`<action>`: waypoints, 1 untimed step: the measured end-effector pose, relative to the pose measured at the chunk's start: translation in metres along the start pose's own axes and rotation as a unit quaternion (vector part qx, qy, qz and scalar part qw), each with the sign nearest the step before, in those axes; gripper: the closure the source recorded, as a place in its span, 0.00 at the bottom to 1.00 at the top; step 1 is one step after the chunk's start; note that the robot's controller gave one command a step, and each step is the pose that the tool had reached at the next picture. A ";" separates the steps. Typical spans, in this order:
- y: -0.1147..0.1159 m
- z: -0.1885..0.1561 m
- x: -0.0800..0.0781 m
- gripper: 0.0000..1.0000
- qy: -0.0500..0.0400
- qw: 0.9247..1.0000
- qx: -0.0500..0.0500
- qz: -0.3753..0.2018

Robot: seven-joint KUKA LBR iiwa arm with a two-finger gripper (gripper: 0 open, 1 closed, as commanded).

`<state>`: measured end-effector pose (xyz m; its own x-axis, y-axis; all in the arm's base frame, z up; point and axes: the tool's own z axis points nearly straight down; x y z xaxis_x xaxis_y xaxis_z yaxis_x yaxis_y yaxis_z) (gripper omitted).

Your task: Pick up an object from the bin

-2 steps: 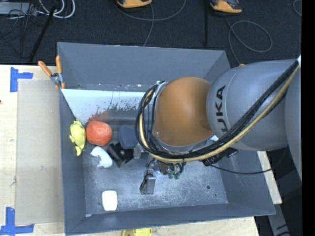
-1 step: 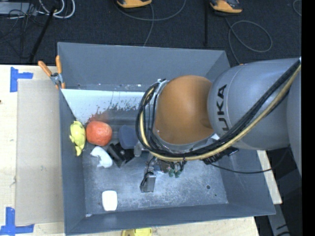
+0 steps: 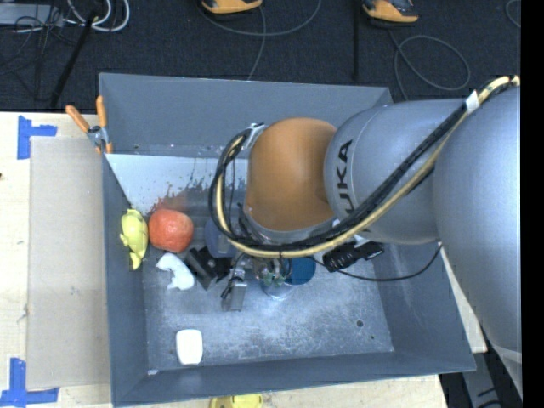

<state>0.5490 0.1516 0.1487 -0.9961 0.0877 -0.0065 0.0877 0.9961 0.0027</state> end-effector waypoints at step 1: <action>-0.027 0.030 -0.021 0.00 0.004 1.000 0.001 0.010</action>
Offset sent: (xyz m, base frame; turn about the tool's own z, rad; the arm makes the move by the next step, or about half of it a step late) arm 0.0538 0.0045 -0.0787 0.0282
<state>0.5680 0.1231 0.1192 -0.9941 0.1085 0.0007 0.1085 0.9941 0.0003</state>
